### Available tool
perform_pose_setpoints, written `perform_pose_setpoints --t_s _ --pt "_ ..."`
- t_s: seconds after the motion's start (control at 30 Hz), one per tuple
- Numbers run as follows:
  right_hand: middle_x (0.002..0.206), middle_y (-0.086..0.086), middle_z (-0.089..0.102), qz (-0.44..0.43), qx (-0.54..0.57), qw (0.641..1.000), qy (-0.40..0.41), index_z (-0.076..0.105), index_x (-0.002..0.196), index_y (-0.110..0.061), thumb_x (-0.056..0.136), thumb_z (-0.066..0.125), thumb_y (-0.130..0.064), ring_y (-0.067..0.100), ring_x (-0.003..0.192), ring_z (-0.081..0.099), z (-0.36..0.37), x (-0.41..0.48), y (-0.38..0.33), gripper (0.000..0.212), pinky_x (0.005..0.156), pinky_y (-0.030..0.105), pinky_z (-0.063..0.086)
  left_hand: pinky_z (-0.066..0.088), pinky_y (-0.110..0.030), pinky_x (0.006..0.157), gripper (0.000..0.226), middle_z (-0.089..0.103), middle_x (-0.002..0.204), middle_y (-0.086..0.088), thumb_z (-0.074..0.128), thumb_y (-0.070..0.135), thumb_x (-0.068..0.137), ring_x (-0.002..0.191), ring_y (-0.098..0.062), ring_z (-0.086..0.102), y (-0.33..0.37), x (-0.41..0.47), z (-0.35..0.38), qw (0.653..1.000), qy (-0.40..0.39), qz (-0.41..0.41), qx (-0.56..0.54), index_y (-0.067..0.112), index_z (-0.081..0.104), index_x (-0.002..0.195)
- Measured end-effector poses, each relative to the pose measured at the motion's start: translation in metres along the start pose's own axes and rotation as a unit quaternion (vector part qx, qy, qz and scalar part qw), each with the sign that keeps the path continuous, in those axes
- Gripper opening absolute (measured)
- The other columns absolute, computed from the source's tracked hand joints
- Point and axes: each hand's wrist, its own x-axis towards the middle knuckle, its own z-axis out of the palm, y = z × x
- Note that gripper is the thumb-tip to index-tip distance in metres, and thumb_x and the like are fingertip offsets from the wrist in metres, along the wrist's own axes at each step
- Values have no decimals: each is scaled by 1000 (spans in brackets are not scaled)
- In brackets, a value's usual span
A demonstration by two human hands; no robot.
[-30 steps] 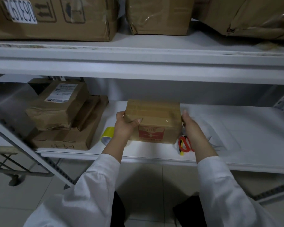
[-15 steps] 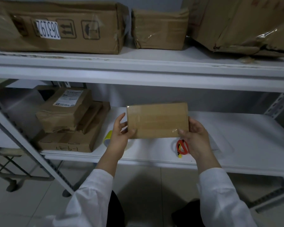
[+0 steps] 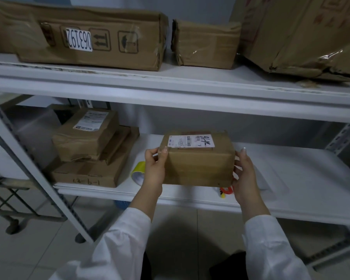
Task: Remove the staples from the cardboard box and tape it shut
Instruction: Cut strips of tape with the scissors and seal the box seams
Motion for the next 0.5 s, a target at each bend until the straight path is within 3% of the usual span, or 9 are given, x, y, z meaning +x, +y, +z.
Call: perform_pose_setpoints --t_s 0.1,0.17,0.3,0.4,0.5 --pt "102 -12 56 -11 5 1000 -13 50 112 -32 95 39 -49 14 97 54 2 2 3 27 81 33 47 39 -17 74 15 52 103 8 53 25 94 89 -1 48 -7 -4 -2 999 -18 32 -36 23 46 106" --pt "108 -10 56 -11 -6 1000 -1 49 112 -32 95 45 -45 19 103 54 3 3 5 22 89 38 48 40 -16 77 15 52 98 13 55 19 92 89 1 48 -9 -5 -4 997 -27 45 -53 26 46 101" --pt "100 -9 58 -5 -4 1000 30 53 96 -29 94 52 -37 25 106 57 3 7 8 8 95 45 50 43 -11 76 36 53 103 7 52 5 92 95 -7 52 -10 -4 -6 993 -65 39 -86 21 43 123" --pt "101 -4 59 -2 -20 998 53 50 88 -28 93 51 -43 28 107 59 4 11 7 15 95 48 49 45 -21 88 48 55 120 -3 49 -4 89 114 -22 53 -16 0 -10 988 -96 36 -111 16 44 133" --pt "101 1 58 -2 -46 995 86 49 93 -20 92 52 -46 28 104 58 3 15 7 27 95 49 48 49 -23 82 50 62 113 -2 57 1 73 110 -20 58 -20 -1 -13 985 -119 58 -113 17 52 121"
